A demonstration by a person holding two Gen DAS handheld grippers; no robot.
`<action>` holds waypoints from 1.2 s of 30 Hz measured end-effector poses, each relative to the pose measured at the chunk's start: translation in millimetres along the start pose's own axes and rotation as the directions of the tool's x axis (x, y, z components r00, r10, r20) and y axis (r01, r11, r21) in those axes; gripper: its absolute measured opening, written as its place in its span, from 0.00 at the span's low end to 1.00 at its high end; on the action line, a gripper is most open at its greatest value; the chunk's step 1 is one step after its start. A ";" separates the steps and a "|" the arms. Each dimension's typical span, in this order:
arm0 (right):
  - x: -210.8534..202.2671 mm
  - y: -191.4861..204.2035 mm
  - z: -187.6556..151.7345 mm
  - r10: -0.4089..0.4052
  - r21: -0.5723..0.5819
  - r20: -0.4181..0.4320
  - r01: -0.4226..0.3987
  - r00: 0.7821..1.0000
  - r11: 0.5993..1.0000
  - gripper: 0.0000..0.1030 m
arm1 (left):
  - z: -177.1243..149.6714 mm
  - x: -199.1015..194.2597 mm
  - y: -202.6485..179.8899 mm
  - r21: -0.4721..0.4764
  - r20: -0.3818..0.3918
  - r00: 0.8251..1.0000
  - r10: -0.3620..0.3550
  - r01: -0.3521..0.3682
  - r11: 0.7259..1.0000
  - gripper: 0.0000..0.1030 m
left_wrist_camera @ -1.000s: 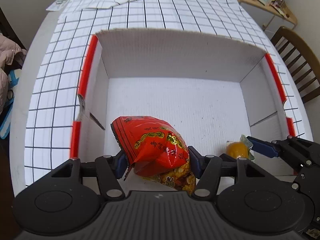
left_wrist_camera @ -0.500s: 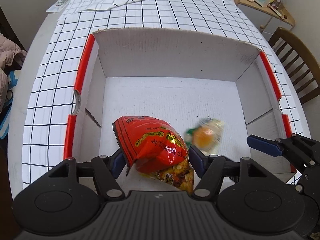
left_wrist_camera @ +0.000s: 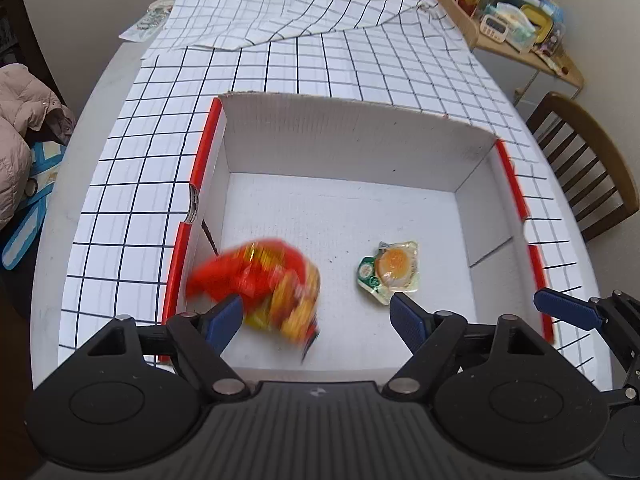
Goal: Organize snacks
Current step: 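Withdraw both tools from the box back toward the snack pile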
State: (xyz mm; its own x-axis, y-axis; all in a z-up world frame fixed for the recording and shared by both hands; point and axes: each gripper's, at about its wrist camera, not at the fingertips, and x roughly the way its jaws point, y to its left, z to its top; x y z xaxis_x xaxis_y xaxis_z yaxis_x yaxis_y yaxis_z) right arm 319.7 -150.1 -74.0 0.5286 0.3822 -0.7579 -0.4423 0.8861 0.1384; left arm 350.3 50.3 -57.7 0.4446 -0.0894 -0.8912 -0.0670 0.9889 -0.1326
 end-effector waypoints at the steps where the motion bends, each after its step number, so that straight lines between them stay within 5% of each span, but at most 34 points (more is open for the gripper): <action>1: -4.8 -0.4 -0.9 0.002 0.000 0.007 -0.002 1.000 1.000 0.80 | -1.8 -4.0 -0.5 -0.002 0.009 1.000 -0.002 0.002 1.000 0.78; 24: -113.3 -0.3 -45.9 0.093 0.013 0.174 -0.097 0.980 0.995 0.98 | -83.0 -110.7 -19.3 0.026 0.176 0.981 -0.077 0.073 0.997 0.78; 32: -134.4 2.2 -75.6 0.113 0.019 0.204 -0.120 0.972 0.993 1.00 | -127.1 -134.9 -12.5 0.003 0.205 0.974 -0.099 0.100 0.995 0.85; 36: -138.2 3.7 -93.7 0.122 0.023 0.200 -0.129 0.972 0.991 1.00 | -152.2 -138.7 -5.2 -0.034 0.222 0.970 -0.100 0.110 0.993 0.96</action>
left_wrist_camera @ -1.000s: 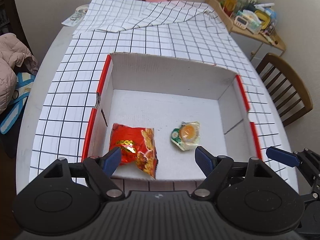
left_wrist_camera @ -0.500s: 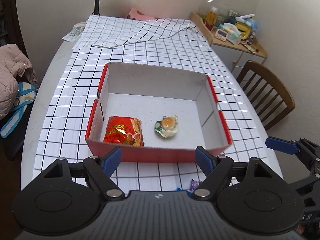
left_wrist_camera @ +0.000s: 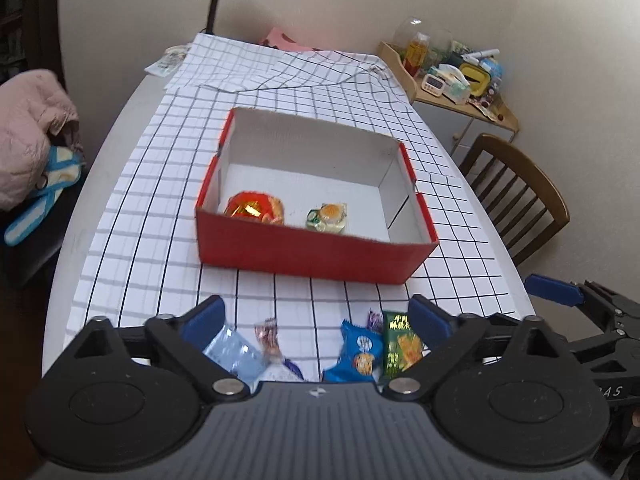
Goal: Organize snacks
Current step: 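Withdraw both tools from the box back toward the snack pile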
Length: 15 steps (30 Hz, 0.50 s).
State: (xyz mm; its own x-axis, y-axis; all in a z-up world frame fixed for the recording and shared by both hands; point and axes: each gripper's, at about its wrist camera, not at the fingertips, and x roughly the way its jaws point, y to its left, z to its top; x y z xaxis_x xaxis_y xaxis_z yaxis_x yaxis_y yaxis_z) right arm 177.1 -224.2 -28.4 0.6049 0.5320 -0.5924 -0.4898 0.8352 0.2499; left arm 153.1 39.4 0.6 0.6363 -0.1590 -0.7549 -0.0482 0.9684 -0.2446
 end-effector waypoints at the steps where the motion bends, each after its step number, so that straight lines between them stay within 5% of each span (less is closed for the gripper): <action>1: -1.6 0.7 -5.2 -0.002 -0.001 -0.002 0.002 1.000 1.000 1.00 | -6.3 -1.7 1.9 -0.008 0.002 1.000 0.005 -0.005 1.000 0.96; 8: 5.0 -3.5 -47.8 -0.046 0.031 -0.066 0.049 0.997 0.998 1.00 | -50.3 -2.3 20.3 -0.057 0.006 0.995 0.100 -0.099 0.993 0.96; 15: 21.9 -4.6 -87.0 -0.093 -0.014 -0.122 0.092 0.988 0.996 0.98 | -89.4 15.4 37.2 -0.068 -0.075 0.980 0.185 -0.190 0.979 0.96</action>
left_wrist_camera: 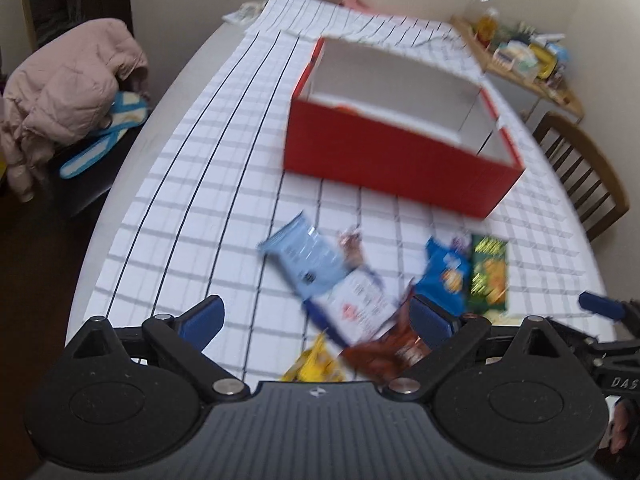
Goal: Organize snacks
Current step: 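Withdraw both tools from the box back toward the snack pile, then grasp the yellow M&M's bag with the left tool while the right tool grasps the pale bread bag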
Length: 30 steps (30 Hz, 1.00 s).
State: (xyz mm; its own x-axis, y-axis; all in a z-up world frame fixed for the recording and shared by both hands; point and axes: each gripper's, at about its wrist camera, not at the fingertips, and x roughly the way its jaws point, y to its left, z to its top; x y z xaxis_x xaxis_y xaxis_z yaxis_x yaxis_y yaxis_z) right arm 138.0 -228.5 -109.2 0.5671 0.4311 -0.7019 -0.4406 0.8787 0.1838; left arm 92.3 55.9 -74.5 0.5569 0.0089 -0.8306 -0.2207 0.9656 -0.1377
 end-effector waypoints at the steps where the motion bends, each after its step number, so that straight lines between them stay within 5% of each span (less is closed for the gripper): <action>1: 2.8 0.3 -3.5 -0.005 -0.012 -0.003 0.005 1.000 1.000 0.98 | -4.5 3.9 0.1 0.004 -0.008 1.000 0.011 -0.011 1.000 0.96; 18: 45.4 2.1 -28.7 -0.001 -0.168 -0.096 -0.016 0.995 0.986 0.84 | -43.1 52.6 7.6 0.008 -0.136 0.990 0.043 -0.042 0.999 0.95; 26: 50.4 4.3 -30.8 -0.003 -0.204 -0.116 -0.021 0.993 0.979 0.76 | -48.0 66.8 5.7 0.036 -0.162 0.987 0.014 -0.009 0.999 0.67; 30: 49.3 4.3 -31.2 -0.011 -0.220 -0.115 -0.015 0.993 0.975 0.60 | -48.2 67.8 5.9 0.042 -0.154 0.988 -0.005 0.012 0.999 0.57</action>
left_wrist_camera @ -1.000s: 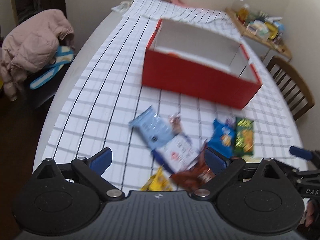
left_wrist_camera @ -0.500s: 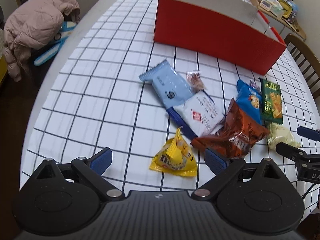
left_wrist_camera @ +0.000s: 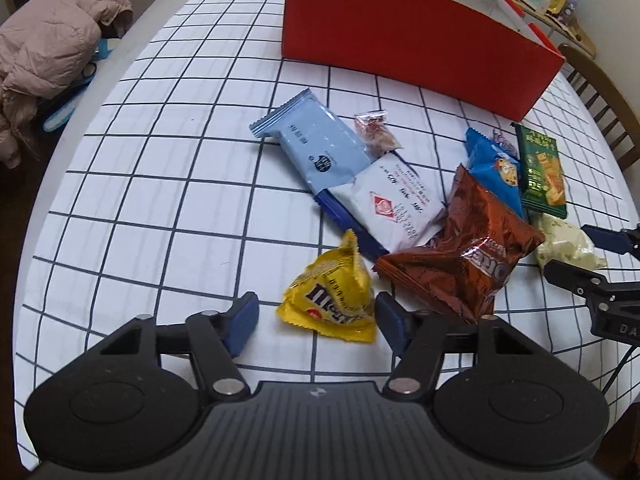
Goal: Organize snacks
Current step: 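Grasp the yellow M&M's bag with the left tool while the right tool grasps the pale bread bag, then carry the M&M's bag and bread bag into the box and open both tools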
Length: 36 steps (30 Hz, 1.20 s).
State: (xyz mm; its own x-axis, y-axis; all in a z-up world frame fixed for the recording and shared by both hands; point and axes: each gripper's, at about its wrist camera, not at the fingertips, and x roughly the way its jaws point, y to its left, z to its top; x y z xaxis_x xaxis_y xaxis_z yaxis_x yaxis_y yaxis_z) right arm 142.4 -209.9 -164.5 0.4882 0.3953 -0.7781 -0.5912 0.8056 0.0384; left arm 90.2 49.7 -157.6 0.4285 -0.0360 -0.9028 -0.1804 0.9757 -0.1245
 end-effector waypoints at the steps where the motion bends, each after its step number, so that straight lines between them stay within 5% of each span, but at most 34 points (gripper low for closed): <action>1: 0.0 -0.4 -0.2 -0.002 0.000 -0.002 0.002 1.000 1.000 0.56 | 0.3 0.2 -0.1 0.002 0.001 1.000 -0.002 0.002 1.000 0.53; 8: -3.4 0.7 -4.1 -0.009 0.000 0.002 0.009 1.000 1.000 0.42 | -1.0 -4.5 -3.4 0.016 0.015 1.000 0.000 0.000 1.000 0.37; 36: -51.6 -4.6 -2.1 0.045 0.194 0.073 -0.059 0.996 0.979 0.25 | 11.7 -42.1 -5.9 -0.041 0.069 0.997 -0.041 0.044 0.998 0.36</action>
State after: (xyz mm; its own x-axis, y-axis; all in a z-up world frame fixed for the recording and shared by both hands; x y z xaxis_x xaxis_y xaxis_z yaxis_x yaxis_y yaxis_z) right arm 118.6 -234.9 -125.8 0.5061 0.4624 -0.7280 -0.4832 0.8512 0.2047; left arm 83.5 48.0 -114.0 0.4953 -0.0610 -0.8666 -0.1977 0.9635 -0.1808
